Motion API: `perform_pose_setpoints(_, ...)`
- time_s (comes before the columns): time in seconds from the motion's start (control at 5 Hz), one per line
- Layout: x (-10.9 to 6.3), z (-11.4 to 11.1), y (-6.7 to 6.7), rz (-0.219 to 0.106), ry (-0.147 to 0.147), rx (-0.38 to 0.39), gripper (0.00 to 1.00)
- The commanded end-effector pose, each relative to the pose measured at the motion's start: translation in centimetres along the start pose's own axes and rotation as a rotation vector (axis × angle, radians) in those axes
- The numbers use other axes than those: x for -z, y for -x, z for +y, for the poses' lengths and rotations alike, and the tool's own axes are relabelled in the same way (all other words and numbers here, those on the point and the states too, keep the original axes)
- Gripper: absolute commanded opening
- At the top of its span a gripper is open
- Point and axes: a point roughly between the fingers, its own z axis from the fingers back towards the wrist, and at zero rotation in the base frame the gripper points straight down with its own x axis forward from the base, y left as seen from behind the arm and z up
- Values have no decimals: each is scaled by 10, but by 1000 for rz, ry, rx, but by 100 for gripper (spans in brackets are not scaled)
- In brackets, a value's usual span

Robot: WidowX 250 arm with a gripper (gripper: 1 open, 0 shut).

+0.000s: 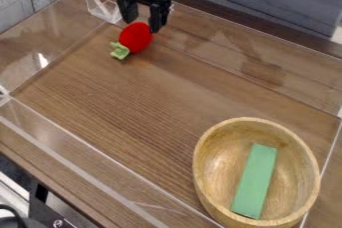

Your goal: Move the red object to the right side of the table

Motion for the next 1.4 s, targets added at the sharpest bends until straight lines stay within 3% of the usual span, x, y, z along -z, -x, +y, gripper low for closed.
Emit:
perform_pose_setpoints(0.0, -28, 21, -1, -57, -7, 24, 100)
perform_pose_setpoints(0.2, -44, 32, 3, -75, 9, 38, 100)
perform_pose_setpoints(0.6, -34, 29, 1, -101, 36, 122, 100)
perform_pose_setpoints(1.0, -47, 19, 12, -128, 53, 149, 100)
perform_pose_setpoints(1.2, -48, 26, 11, -143, 58, 158, 100)
